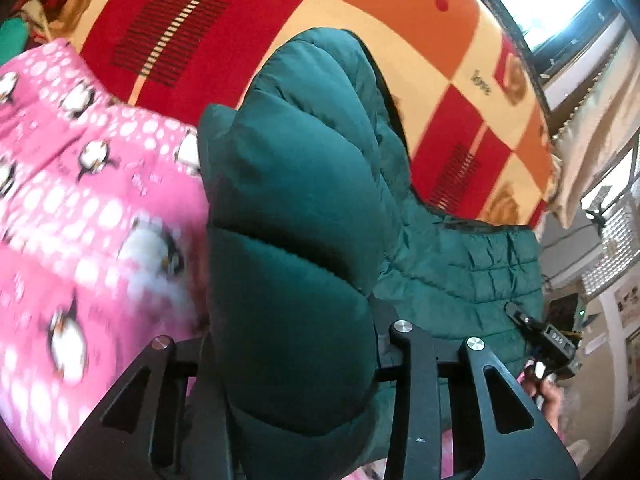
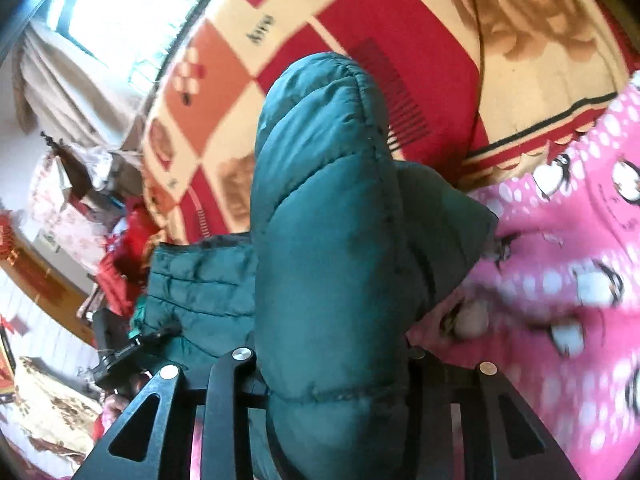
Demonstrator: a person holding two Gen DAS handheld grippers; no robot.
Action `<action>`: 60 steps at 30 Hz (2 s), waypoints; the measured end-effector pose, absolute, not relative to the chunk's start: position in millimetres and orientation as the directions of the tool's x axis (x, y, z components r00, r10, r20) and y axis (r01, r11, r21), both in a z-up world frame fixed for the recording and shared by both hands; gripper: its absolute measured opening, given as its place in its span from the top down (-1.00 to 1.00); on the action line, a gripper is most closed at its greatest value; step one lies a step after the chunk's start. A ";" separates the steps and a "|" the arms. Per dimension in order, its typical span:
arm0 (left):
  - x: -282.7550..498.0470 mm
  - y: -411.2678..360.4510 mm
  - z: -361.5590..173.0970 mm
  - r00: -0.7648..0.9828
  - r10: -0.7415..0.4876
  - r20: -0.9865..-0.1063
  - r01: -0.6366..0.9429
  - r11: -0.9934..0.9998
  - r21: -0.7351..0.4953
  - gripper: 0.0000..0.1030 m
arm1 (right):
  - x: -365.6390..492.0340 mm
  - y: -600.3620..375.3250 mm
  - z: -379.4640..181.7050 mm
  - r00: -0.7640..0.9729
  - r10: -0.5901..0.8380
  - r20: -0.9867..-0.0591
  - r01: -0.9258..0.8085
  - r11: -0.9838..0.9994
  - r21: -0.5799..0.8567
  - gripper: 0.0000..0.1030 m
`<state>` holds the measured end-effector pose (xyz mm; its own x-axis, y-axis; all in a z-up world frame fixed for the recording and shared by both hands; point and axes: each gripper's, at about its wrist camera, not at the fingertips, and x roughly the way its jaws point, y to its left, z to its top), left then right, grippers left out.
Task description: Fold large clothes
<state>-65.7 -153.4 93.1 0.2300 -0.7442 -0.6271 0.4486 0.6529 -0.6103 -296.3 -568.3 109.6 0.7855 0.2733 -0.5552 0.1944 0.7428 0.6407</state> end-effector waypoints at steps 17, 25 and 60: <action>-157.1 -82.0 104.7 0.401 -0.484 -0.778 0.331 0.869 -0.369 -0.70 | -385.0 -510.8 119.3 0.625 -0.077 -0.777 0.504 0.800 0.326 -0.45; -197.8 -114.2 135.4 0.525 -0.460 -0.716 0.424 0.871 -0.249 -0.70 | -378.1 -458.8 145.3 0.700 -0.140 -0.700 0.377 0.905 0.196 -0.73; -238.0 -149.0 112.9 0.678 -0.315 -0.664 0.410 0.912 -0.013 -0.99 | -362.5 -386.6 124.4 0.656 -0.226 -0.720 0.432 0.895 0.112 -0.99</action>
